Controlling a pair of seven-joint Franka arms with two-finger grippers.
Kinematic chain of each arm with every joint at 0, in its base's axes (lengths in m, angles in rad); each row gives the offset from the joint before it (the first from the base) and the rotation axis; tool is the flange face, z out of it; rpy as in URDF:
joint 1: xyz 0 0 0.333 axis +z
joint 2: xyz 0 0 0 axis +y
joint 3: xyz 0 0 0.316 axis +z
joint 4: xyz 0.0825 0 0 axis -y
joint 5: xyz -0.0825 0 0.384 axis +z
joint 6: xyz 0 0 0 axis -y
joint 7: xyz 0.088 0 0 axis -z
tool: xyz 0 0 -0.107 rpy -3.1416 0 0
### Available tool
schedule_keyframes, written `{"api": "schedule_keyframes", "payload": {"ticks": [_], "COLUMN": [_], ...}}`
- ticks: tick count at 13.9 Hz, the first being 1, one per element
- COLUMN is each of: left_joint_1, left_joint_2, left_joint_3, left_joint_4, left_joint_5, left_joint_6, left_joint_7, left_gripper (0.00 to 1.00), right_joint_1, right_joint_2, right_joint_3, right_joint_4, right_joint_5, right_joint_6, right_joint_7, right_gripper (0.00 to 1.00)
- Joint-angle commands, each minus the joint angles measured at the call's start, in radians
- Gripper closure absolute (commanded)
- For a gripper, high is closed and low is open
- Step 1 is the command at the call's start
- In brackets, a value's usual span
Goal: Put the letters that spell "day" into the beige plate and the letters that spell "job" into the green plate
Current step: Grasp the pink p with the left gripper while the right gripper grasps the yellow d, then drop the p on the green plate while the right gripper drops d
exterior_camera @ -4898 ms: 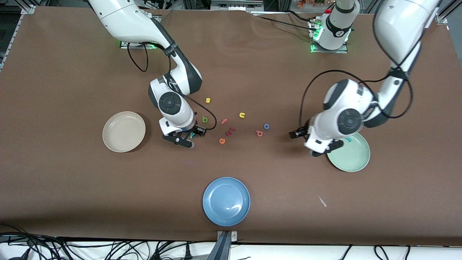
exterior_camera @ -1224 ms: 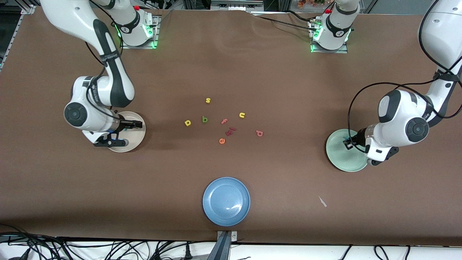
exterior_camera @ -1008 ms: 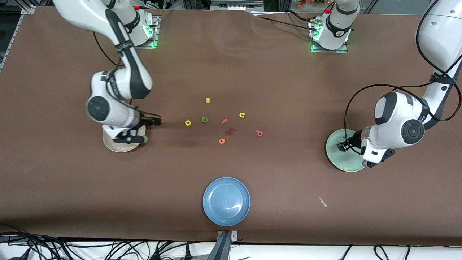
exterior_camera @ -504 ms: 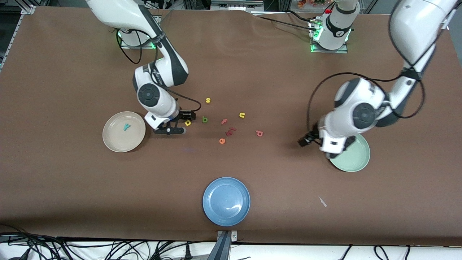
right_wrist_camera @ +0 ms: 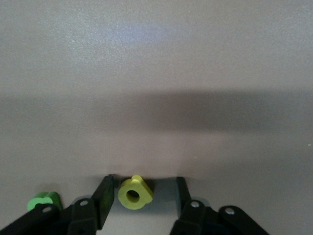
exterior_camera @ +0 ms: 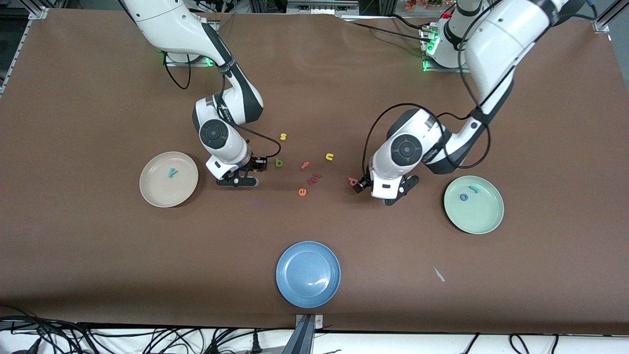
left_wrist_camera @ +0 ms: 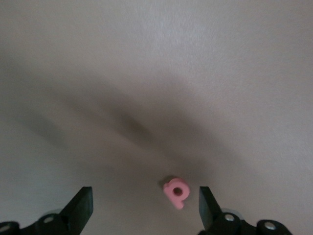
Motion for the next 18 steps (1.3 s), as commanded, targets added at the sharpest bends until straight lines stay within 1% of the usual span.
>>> {"api": "schedule_keyframes", "payload": {"ticks": [1,3,5,6,8,9,10,11,12,13,14,15,16,17,18], "left_joint_1": [-0.035,-0.054,-0.065,-0.080,-0.118,-0.129,-0.131,-0.131,-0.127,-0.121,-0.118,-0.117,-0.114,-0.109,-0.089], "left_joint_2": [0.054,0.071,0.095,0.104,0.126,0.136,0.144,0.146,0.144,0.144,0.144,0.144,0.143,0.138,0.129], "left_joint_3": [0.026,0.029,0.035,0.043,0.070,0.075,0.077,0.077,0.077,0.077,0.077,0.077,0.077,0.078,0.075], "left_joint_4": [0.037,0.038,0.041,0.056,0.089,0.104,0.115,0.116,0.116,0.116,0.116,0.116,0.116,0.116,0.116], "left_joint_5": [0.037,0.036,0.038,0.038,0.034,0.034,0.034,0.033,0.031,0.034,0.036,0.034,0.039,0.041,0.039], "left_joint_6": [0.042,0.047,0.049,0.064,0.068,0.068,0.068,0.068,0.068,0.068,0.068,0.068,0.067,0.064,0.050], "left_joint_7": [-0.152,-0.232,-0.291,-0.301,-0.323,-0.332,-0.338,-0.338,-0.338,-0.335,-0.329,-0.325,-0.320,-0.311,-0.268], "left_gripper": [0.09,0.10,0.10,0.10,0.10,0.11,0.16,0.29,0.44,0.56,0.66,0.74,0.86,0.94,0.99], "right_joint_1": [0.009,0.009,0.010,0.010,0.010,0.009,0.009,0.009,0.007,0.007,0.007,0.007,0.000,-0.017,-0.051], "right_joint_2": [-0.004,-0.002,-0.002,-0.004,-0.017,-0.042,-0.066,-0.100,-0.126,-0.148,-0.154,-0.154,-0.143,-0.126,-0.110], "right_joint_3": [-0.001,-0.001,-0.001,-0.001,-0.003,-0.010,-0.032,-0.061,-0.099,-0.149,-0.200,-0.252,-0.298,-0.326,-0.331], "right_joint_4": [-0.003,-0.004,-0.004,-0.004,-0.003,0.003,0.013,0.019,0.020,0.020,0.020,0.019,0.014,0.011,0.002], "right_joint_5": [-0.003,-0.003,-0.003,-0.003,-0.003,-0.004,-0.004,-0.004,-0.004,-0.004,-0.004,-0.004,-0.003,0.008,0.014], "right_joint_6": [0.011,0.011,0.009,0.008,0.003,-0.044,-0.099,-0.145,-0.201,-0.257,-0.291,-0.302,-0.302,-0.296,-0.286], "right_joint_7": [0.012,0.012,0.012,0.012,0.000,-0.008,-0.028,-0.073,-0.136,-0.211,-0.300,-0.392,-0.478,-0.561,-0.613], "right_gripper": [0.46,0.59,0.76,0.82,0.85,0.86,0.86,0.86,0.86,0.86,0.86,0.86,0.86,0.86,0.86]}}
